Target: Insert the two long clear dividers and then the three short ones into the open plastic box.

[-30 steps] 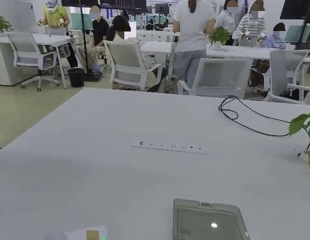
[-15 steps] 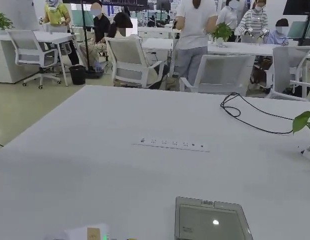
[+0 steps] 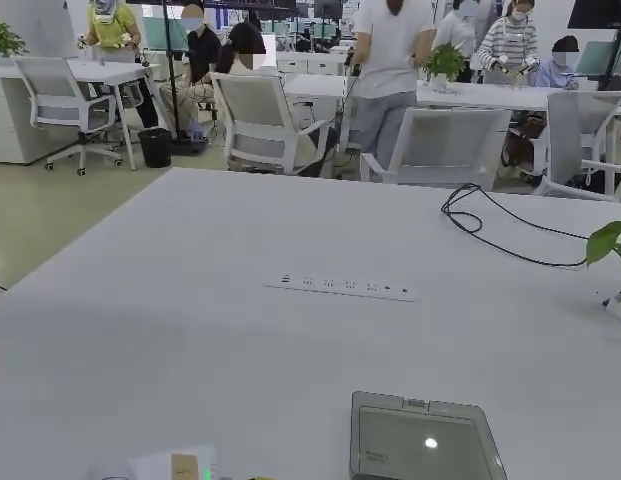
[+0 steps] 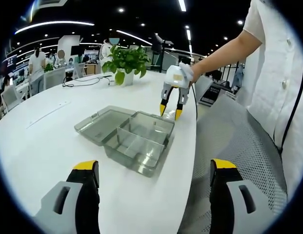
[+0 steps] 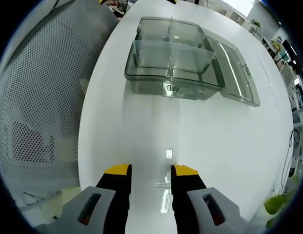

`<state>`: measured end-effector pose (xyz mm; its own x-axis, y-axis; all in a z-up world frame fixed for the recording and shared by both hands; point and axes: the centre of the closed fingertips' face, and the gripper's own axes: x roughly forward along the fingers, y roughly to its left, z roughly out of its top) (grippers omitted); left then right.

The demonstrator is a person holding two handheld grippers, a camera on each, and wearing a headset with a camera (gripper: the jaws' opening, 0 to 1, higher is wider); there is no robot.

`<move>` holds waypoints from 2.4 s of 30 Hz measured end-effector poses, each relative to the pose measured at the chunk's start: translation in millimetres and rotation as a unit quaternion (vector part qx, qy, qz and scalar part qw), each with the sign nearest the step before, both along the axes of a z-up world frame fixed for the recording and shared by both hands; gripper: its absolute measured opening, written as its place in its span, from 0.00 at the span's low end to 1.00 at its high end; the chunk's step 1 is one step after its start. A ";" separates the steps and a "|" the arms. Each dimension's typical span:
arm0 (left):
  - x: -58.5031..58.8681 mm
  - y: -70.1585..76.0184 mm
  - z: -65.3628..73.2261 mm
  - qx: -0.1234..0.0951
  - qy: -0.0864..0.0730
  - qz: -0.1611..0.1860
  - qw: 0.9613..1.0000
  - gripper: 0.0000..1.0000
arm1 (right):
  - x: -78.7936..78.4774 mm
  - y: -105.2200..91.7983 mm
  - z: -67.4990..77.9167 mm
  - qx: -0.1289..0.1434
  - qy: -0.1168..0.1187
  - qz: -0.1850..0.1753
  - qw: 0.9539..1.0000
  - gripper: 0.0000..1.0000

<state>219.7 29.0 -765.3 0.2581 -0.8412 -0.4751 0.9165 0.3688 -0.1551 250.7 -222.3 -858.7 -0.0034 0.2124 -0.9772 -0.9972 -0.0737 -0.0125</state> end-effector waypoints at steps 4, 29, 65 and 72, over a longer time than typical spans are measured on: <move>1.8 0.9 2.5 -0.001 -0.001 0.002 1.000 0.96 | 0.5 3.8 7.2 0.010 -0.007 -0.008 1.000 0.33; 37.8 -48.7 77.7 -0.181 0.094 0.095 0.974 0.74 | 1.9 103.7 134.9 0.131 -0.108 -0.017 0.985 0.33; 19.8 -98.9 86.5 -0.271 0.281 0.108 0.914 0.12 | -17.3 160.9 177.8 0.156 -0.149 0.024 0.976 0.33; 18.6 -99.3 86.2 -0.272 0.290 0.107 0.911 0.03 | -17.4 161.0 177.1 0.150 -0.152 0.030 0.977 0.33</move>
